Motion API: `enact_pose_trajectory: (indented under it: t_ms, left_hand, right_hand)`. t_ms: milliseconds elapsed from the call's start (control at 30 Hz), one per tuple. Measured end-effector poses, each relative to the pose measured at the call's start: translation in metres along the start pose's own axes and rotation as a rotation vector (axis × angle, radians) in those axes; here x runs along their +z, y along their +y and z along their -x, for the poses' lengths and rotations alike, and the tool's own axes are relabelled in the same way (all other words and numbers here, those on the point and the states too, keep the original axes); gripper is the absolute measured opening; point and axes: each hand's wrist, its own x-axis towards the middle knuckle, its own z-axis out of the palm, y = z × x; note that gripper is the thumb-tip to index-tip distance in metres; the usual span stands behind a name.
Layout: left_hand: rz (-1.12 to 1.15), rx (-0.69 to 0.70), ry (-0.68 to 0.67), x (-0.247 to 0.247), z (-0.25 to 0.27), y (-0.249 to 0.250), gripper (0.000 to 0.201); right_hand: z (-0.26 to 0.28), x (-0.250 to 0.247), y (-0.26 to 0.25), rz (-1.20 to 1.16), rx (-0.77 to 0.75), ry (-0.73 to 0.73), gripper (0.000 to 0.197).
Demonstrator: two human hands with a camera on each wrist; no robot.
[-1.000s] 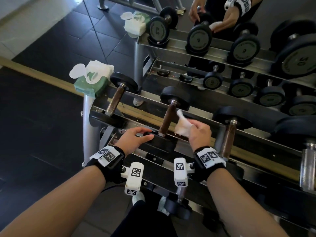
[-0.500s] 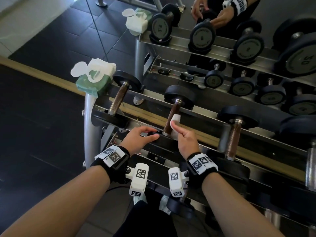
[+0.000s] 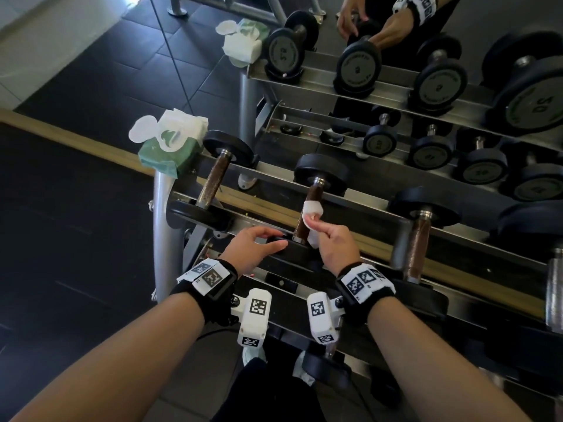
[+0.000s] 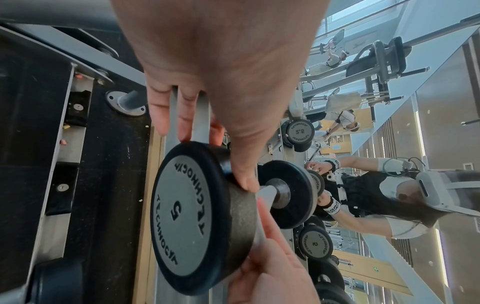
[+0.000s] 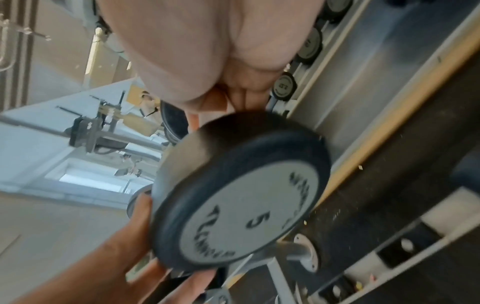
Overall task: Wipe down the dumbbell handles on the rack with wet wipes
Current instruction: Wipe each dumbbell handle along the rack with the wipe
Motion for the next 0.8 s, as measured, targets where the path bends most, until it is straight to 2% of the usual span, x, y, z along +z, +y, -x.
enact_pose_trajectory:
  t_ms: [167, 333, 433, 500, 600, 667, 800]
  left_hand:
    - [0.036, -0.002, 0.009, 0.002, 0.002, 0.002, 0.03]
    - [0.076, 0.018, 0.094, 0.009, 0.004, 0.001, 0.023]
    - [0.118, 0.033, 0.173, 0.019, 0.008, 0.0, 0.018]
    - [0.116, 0.025, 0.204, 0.025, 0.012, 0.004, 0.019]
    - [0.021, -0.028, 0.236, 0.03, 0.016, 0.017, 0.029]
    - [-0.099, -0.045, 0.312, 0.034, 0.019, 0.034, 0.038]
    - [-0.217, 0.073, 0.499, 0.061, 0.033, 0.077, 0.038]
  right_hand:
    - [-0.018, -0.023, -0.011, -0.055, -0.022, 0.039, 0.029]
    - [-0.001, -0.013, -0.006, 0.005, -0.053, -0.113, 0.026]
    - [0.004, -0.029, 0.0, 0.126, -0.051, -0.26, 0.03]
    - [0.005, -0.045, 0.0, 0.144, -0.077, -0.281, 0.032]
    - [0.007, -0.075, -0.002, 0.135, -0.131, -0.265, 0.035]
    - [0.01, -0.099, -0.001, 0.155, -0.167, -0.278, 0.038]
    - [0.021, -0.147, 0.0, 0.169, -0.291, -0.287, 0.034]
